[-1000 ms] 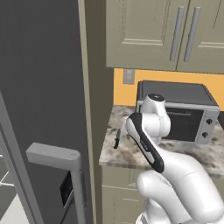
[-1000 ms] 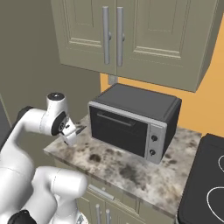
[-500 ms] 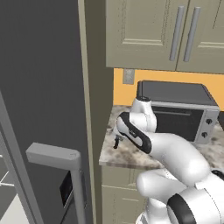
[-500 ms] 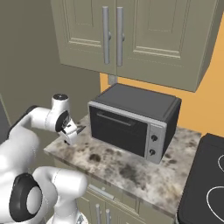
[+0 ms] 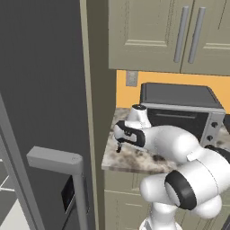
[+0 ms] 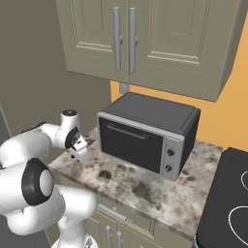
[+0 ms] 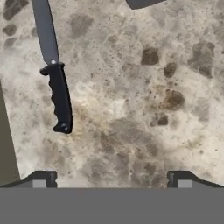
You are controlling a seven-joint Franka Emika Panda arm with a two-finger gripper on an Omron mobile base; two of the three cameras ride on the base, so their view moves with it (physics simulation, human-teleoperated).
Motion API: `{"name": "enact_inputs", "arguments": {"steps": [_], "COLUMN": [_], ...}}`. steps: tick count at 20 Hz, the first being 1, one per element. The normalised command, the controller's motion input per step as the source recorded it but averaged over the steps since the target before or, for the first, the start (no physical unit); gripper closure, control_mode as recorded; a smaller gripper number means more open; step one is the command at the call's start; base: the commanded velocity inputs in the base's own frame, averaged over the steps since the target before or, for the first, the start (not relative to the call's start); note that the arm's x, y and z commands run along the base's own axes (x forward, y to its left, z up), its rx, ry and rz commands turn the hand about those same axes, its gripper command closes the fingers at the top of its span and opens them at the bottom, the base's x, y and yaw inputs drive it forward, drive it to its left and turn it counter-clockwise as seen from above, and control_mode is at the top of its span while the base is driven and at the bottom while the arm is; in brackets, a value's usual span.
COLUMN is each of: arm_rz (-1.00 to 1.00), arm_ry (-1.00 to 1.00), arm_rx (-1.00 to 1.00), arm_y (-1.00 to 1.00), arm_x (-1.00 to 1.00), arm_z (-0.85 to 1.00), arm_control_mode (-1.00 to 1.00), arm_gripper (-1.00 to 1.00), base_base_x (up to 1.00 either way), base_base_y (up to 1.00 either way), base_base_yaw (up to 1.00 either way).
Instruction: Retrieve the butter from the fridge and place it on a plate on the dining table. Then retrieve the butter knife by the fridge and place it near the plate.
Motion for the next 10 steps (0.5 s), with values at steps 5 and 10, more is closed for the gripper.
{"name": "enact_inputs", "arguments": {"steps": [5, 10], "arm_rz": [0.00, 0.00], "arm_ry": [0.00, 0.00], "arm_rx": [0.00, 0.00], "arm_y": [0.00, 0.00], "arm_x": [0.38, 0.38], "arm_z": [-0.26, -0.26], "arm_control_mode": [-1.00, -1.00], "arm_gripper": [-1.00, -1.00], "base_base_x": [0.00, 0.00], "base_base_y": [0.00, 0.00], "base_base_yaw": [0.00, 0.00]}}
